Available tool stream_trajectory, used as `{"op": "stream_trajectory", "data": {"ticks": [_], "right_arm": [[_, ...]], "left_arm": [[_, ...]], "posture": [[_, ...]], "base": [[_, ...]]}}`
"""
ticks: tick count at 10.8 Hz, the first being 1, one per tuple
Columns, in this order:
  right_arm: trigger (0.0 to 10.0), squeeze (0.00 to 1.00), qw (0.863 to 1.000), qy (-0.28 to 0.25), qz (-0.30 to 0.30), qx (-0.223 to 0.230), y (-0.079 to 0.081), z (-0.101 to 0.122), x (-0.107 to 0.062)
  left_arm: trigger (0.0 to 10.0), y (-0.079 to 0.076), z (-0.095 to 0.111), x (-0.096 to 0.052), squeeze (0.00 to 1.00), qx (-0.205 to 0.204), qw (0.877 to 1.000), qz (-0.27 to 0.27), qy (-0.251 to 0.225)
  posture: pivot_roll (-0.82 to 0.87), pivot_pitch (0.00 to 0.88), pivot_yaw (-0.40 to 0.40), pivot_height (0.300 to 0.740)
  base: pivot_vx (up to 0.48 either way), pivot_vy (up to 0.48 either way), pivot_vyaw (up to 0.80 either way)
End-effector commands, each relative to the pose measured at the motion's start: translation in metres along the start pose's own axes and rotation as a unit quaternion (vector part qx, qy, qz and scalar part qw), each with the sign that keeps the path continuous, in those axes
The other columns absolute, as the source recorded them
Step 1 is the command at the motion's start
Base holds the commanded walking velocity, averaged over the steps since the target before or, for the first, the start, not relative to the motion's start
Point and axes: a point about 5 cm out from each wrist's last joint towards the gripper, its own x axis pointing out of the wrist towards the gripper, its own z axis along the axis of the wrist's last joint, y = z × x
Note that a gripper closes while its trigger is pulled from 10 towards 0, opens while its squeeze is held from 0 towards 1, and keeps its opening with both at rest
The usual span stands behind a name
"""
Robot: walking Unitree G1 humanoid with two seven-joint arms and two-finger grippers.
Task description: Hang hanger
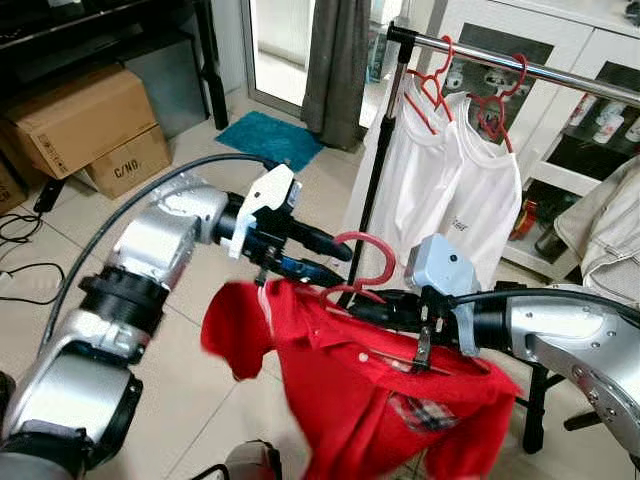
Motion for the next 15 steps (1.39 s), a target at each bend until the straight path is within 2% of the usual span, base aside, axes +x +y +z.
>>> {"op": "stream_trajectory", "data": {"ticks": [1, 3, 4, 5, 6, 8, 9, 11, 12, 15], "right_arm": [[10.0, 0.0, 1.0, -0.011, -0.008, -0.022, -0.001, 0.009, -0.003], [10.0, 0.0, 1.0, -0.01, -0.008, -0.022, -0.001, 0.008, -0.003], [10.0, 0.0, 1.0, -0.009, -0.009, -0.021, -0.001, 0.008, -0.003], [10.0, 0.0, 1.0, -0.008, -0.011, -0.021, -0.002, 0.007, -0.002], [10.0, 0.0, 1.0, -0.008, -0.012, -0.02, -0.002, 0.007, -0.001], [10.0, 0.0, 1.0, -0.006, -0.015, -0.02, -0.003, 0.007, -0.001], [10.0, 0.0, 1.0, -0.004, -0.017, -0.02, -0.004, 0.006, -0.001], [10.0, 0.0, 1.0, -0.004, -0.017, -0.02, -0.004, 0.006, -0.001], [10.0, 0.0, 1.0, -0.004, -0.017, -0.02, -0.004, 0.006, -0.001], [10.0, 0.0, 1.0, -0.006, -0.016, -0.022, -0.004, 0.008, -0.001]], "left_arm": [[10.0, -0.001, 0.004, 0.006, 0.0, 0.0, 1.0, -0.004, -0.017], [10.0, 0.003, 0.008, 0.0, 0.0, -0.021, 0.999, 0.018, -0.047], [10.0, 0.0, 0.013, -0.005, 0.0, -0.041, 0.997, 0.011, -0.066], [10.0, -0.007, 0.012, -0.003, 0.0, -0.048, 0.997, -0.01, -0.061], [10.0, -0.013, 0.01, -0.001, 0.0, -0.048, 0.997, -0.025, -0.052], [10.0, -0.022, -0.002, 0.004, 0.0, -0.038, 0.999, -0.038, -0.001], [10.0, -0.022, -0.01, 0.003, 0.0, -0.014, 0.999, -0.018, 0.042], [9.7, -0.016, -0.012, -0.002, 0.0, 0.015, 0.997, 0.027, 0.069], [0.0, -0.015, -0.011, -0.007, 0.0, 0.022, 0.996, 0.041, 0.079], [0.0, -0.018, -0.02, -0.007, 0.0, 0.018, 0.994, 0.027, 0.107]], "posture": [[0.02, 0.06, -0.013, 0.74], [0.02, 0.059, -0.012, 0.74], [0.02, 0.059, -0.013, 0.74], [0.02, 0.06, -0.013, 0.74], [0.02, 0.06, -0.013, 0.74], [0.02, 0.062, -0.013, 0.74], [0.02, 0.062, -0.014, 0.74], [0.02, 0.061, -0.014, 0.74], [0.03, 0.062, -0.015, 0.74], [0.03, 0.059, -0.015, 0.74]], "base": [[0.0, 0.0, 0.0], [0.0, 0.0, 0.0], [0.0, 0.0, 0.0], [0.0, 0.0, 0.0], [0.0, 0.0, 0.0], [0.0, 0.0, 0.0], [0.0, 0.0, 0.0], [0.0, 0.0, 0.0], [0.0, 0.0, 0.0], [0.0, 0.0, 0.0]]}}
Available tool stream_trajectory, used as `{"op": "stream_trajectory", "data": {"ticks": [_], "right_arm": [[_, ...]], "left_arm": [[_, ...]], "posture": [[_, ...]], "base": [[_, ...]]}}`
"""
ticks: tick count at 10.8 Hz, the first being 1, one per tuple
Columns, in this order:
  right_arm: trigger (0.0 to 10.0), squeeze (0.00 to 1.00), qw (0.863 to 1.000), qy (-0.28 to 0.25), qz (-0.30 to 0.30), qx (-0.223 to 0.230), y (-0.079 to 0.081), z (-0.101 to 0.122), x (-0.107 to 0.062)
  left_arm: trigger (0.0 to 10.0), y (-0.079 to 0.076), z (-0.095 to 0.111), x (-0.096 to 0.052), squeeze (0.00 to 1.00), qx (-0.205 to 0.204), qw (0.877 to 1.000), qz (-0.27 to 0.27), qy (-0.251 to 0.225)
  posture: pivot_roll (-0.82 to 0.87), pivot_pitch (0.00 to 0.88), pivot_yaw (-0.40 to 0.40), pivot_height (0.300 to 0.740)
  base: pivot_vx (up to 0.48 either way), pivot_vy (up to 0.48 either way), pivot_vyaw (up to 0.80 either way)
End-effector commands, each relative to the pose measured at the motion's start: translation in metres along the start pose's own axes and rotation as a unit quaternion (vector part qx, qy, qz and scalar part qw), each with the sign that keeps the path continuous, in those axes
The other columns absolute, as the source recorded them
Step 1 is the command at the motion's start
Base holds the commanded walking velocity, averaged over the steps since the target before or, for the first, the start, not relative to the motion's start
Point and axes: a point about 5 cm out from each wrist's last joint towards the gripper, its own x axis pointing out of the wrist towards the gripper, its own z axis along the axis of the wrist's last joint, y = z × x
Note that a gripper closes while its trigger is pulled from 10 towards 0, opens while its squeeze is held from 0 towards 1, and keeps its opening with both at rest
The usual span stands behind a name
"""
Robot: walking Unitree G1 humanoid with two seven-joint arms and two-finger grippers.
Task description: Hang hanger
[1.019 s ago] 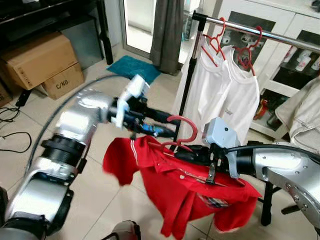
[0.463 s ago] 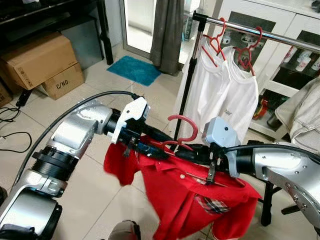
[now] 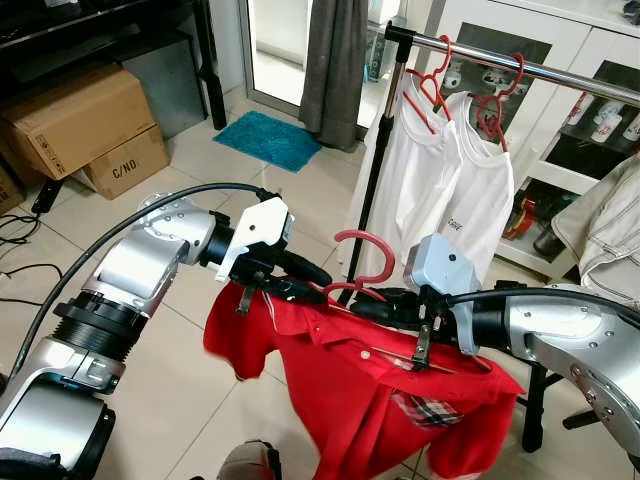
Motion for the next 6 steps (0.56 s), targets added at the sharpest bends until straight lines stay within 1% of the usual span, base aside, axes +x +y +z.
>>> {"op": "stream_trajectory", "data": {"ticks": [1, 3, 4, 5, 6], "right_arm": [[10.0, 0.0, 1.0, -0.012, -0.004, -0.019, -0.002, 0.009, -0.001], [10.0, 0.0, 1.0, -0.014, -0.004, -0.021, -0.003, 0.01, 0.0], [10.0, 0.0, 1.0, -0.015, -0.003, -0.021, -0.003, 0.011, 0.0], [10.0, 0.0, 1.0, -0.015, -0.003, -0.021, -0.003, 0.011, 0.0], [10.0, 0.0, 1.0, -0.015, -0.004, -0.021, -0.003, 0.011, 0.001]], "left_arm": [[0.0, -0.001, -0.004, 0.004, 0.0, -0.001, 1.0, -0.003, 0.009], [0.0, 0.001, -0.005, 0.013, 0.0, 0.009, 1.0, -0.002, 0.009], [0.0, 0.002, -0.006, 0.014, 0.0, 0.016, 1.0, 0.001, 0.015], [0.0, 0.003, -0.01, 0.015, 0.0, 0.033, 0.999, 0.007, 0.036], [0.0, 0.003, -0.011, 0.014, 0.0, 0.039, 0.998, 0.009, 0.04]], "posture": [[0.02, 0.059, -0.014, 0.74], [0.02, 0.053, -0.013, 0.74], [0.02, 0.05, -0.012, 0.74], [0.02, 0.047, -0.012, 0.74], [0.03, 0.044, -0.011, 0.74]], "base": [[0.0, 0.0, 0.0], [0.0, 0.0, 0.0], [0.0, 0.0, 0.0], [0.0, 0.0, 0.0], [0.0, 0.0, 0.0]]}}
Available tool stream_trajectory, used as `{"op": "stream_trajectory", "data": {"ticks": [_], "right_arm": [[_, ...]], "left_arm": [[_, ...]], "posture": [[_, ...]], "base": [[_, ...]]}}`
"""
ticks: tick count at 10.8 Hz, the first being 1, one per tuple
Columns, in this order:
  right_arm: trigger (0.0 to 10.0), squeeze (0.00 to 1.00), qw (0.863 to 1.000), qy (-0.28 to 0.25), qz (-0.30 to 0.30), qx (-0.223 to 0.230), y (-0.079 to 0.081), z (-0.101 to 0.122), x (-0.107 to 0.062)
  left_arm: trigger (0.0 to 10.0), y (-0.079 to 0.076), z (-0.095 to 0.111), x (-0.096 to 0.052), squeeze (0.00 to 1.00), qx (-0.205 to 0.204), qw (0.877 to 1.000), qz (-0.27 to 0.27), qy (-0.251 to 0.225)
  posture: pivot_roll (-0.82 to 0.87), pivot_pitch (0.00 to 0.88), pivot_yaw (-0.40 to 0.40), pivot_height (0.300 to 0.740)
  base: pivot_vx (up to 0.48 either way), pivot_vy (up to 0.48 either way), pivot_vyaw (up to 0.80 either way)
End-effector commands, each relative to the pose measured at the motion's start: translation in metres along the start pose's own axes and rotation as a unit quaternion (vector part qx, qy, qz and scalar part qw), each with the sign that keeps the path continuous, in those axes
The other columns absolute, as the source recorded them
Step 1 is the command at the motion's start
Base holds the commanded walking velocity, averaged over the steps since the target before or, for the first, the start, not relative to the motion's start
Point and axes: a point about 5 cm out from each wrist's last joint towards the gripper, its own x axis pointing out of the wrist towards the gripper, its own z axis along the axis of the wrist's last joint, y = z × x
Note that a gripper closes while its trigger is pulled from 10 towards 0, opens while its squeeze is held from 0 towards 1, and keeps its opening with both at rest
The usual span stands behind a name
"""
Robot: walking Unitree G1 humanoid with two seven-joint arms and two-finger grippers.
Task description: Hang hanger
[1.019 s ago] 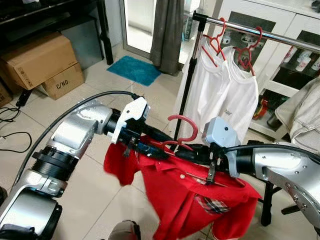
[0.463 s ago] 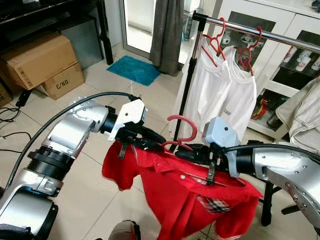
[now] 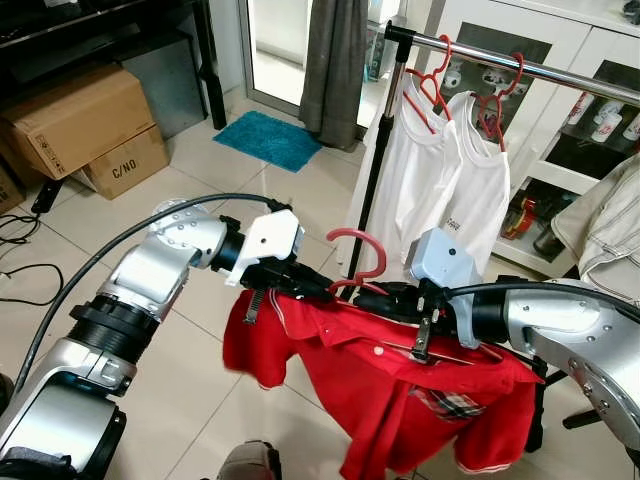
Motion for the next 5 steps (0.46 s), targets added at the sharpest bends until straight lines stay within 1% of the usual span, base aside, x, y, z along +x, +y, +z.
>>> {"op": "stream_trajectory", "data": {"ticks": [1, 2, 3, 4, 5], "right_arm": [[10.0, 0.0, 1.0, -0.023, 0.009, -0.019, 0.0026, 0.0111, 0.0], [10.0, 0.0, 1.0, -0.023, 0.009, -0.018, 0.0024, 0.0111, 0.0004], [10.0, 0.0, 1.0, -0.023, 0.009, -0.018, 0.0024, 0.0111, 0.0005], [10.0, 0.0, 1.0, -0.023, 0.009, -0.017, 0.0024, 0.0109, 0.0005], [10.0, 0.0, 1.0, -0.022, 0.009, -0.018, 0.0023, 0.0111, 0.0005]], "left_arm": [[0.0, 0.0001, -0.0048, 0.0019, 0.0, -0.009, 1.0, 0.0, 0.016], [2.0, 0.001, -0.0045, 0.0014, 0.0, -0.002, 1.0, 0.009, 0.013], [10.0, 0.0026, -0.0035, 0.0024, 0.0, -0.001, 1.0, 0.019, 0.003], [10.0, 0.0034, -0.0025, 0.0036, 0.0, -0.012, 1.0, 0.019, -0.008], [10.0, 0.0035, -0.0034, 0.005, 1.0, -0.001, 1.0, 0.021, 0.001]], "posture": [[0.03, 0.044, -0.011, 0.74], [0.03, 0.044, -0.011, 0.74], [0.03, 0.046, -0.011, 0.74], [0.03, 0.046, -0.011, 0.74], [0.03, 0.048, -0.012, 0.74]], "base": [[0.0, 0.0, 0.0], [0.0, 0.0, 0.0], [0.0, 0.0, 0.0], [0.0, 0.0, 0.0], [0.0, 0.0, 0.0]]}}
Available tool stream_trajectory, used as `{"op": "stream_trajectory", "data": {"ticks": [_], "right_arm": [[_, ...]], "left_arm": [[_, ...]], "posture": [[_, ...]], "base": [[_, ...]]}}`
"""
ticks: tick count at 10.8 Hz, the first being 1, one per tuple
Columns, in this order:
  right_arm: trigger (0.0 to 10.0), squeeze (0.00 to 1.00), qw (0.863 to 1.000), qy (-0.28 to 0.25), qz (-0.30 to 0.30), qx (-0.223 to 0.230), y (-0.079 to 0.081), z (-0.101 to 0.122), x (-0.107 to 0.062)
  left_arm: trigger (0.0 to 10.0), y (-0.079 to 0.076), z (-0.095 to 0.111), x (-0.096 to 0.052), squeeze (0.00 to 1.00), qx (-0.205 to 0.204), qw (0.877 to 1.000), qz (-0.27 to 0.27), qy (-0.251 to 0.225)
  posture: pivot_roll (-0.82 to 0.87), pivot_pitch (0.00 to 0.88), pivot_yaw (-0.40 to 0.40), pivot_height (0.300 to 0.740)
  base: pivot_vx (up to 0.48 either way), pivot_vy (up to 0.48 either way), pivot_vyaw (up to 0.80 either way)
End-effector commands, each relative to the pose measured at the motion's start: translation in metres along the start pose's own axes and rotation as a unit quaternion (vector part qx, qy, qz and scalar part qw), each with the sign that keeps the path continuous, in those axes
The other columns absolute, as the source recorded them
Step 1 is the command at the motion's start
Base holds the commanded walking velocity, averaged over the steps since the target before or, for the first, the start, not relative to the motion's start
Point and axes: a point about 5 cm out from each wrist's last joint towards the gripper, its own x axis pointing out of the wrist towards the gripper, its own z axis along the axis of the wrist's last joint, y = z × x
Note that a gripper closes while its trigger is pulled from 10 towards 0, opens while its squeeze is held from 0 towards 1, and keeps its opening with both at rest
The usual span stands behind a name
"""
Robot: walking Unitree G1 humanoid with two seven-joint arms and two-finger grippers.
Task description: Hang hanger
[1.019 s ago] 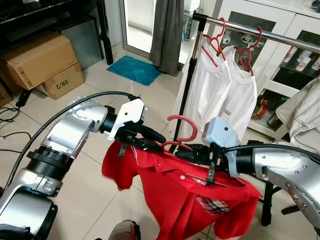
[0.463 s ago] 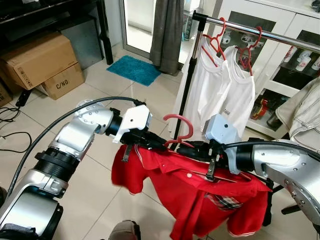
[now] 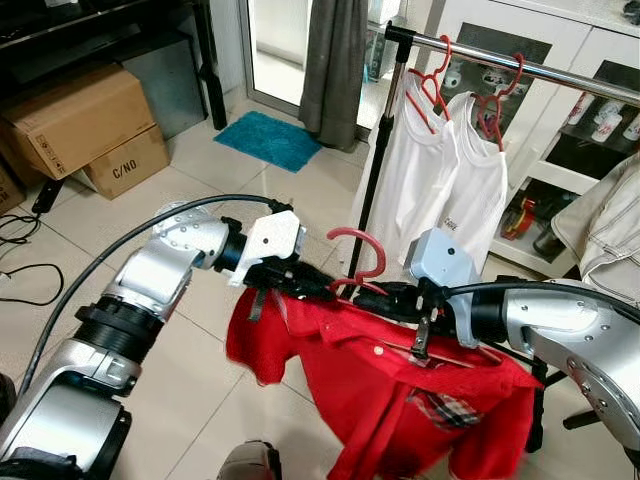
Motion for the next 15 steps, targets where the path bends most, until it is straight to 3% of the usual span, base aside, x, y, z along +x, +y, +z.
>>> {"op": "stream_trajectory", "data": {"ticks": [1, 2, 5, 7, 8, 9, 10, 11, 12, 13, 15], "right_arm": [[10.0, 0.0, 1.0, -0.021, 0.009, -0.021, 0.003, 0.012, -0.001], [10.0, 0.0, 1.0, -0.021, 0.01, -0.02, 0.003, 0.012, -0.001], [10.0, 0.0, 0.999, -0.024, 0.011, -0.02, 0.002, 0.013, 0.0], [10.0, 0.0, 1.0, -0.02, 0.011, -0.021, 0.002, 0.012, 0.0], [10.0, 0.0, 1.0, -0.021, 0.011, -0.02, 0.002, 0.012, 0.0], [10.0, 0.0, 0.999, -0.024, 0.012, -0.017, 0.003, 0.012, 0.0], [10.0, 0.0, 0.999, -0.03, 0.014, -0.014, 0.003, 0.013, 0.0], [10.0, 0.0, 0.999, -0.036, 0.017, -0.013, 0.003, 0.014, 0.0], [10.0, 0.0, 0.999, -0.036, 0.017, -0.014, 0.003, 0.014, -0.001], [10.0, 0.0, 0.999, -0.035, 0.017, -0.014, 0.002, 0.014, -0.001], [10.0, 0.0, 0.999, -0.036, 0.018, -0.014, 0.001, 0.014, -0.002]], "left_arm": [[10.0, 0.002, -0.001, 0.002, 0.74, 0.01, 1.0, 0.01, 0.012], [10.0, 0.003, -0.002, 0.002, 0.0, 0.015, 1.0, 0.012, 0.015], [10.0, 0.007, -0.006, 0.006, 0.0, 0.04, 0.998, 0.029, 0.033], [10.0, 0.014, -0.001, 0.005, 0.0, 0.042, 0.998, 0.056, 0.003], [10.0, 0.014, -0.001, 0.004, 1.0, 0.035, 0.998, 0.053, -0.005], [10.0, 0.014, 0.004, 0.002, 1.0, 0.01, 0.997, 0.053, -0.059], [10.0, 0.013, 0.006, 0.0, 1.0, -0.002, 0.996, 0.044, -0.084], [10.0, 0.008, 0.005, -0.002, 0.93, -0.008, 0.996, 0.024, -0.085], [3.1, 0.002, -0.002, -0.005, 0.0, -0.017, 0.998, -0.005, -0.059], [0.0, 0.001, -0.004, -0.006, 0.0, -0.023, 0.998, -0.01, -0.052], [0.0, -0.002, -0.007, -0.009, 0.0, -0.036, 0.998, -0.022, -0.036]], "posture": [[0.02, 0.048, -0.012, 0.74], [0.02, 0.048, -0.011, 0.74], [0.03, 0.049, -0.012, 0.74], [0.02, 0.051, -0.011, 0.74], [0.02, 0.05, -0.01, 0.74], [0.02, 0.05, -0.01, 0.74], [0.03, 0.051, -0.011, 0.74], [0.02, 0.052, -0.012, 0.74], [0.03, 0.052, -0.012, 0.74], [0.03, 0.051, -0.014, 0.74], [0.03, 0.051, -0.016, 0.74]], "base": [[0.0, 0.0, 0.0], [0.0, 0.0, 0.0], [0.0, 0.0, 0.0], [0.0, 0.0, 0.0], [0.0, 0.0, 0.0], [0.0, 0.0, 0.0], [0.0, 0.0, 0.0], [0.0, 0.0, 0.0], [0.0, 0.0, 0.0], [0.0, 0.0, 0.0], [0.0, 0.0, 0.0]]}}
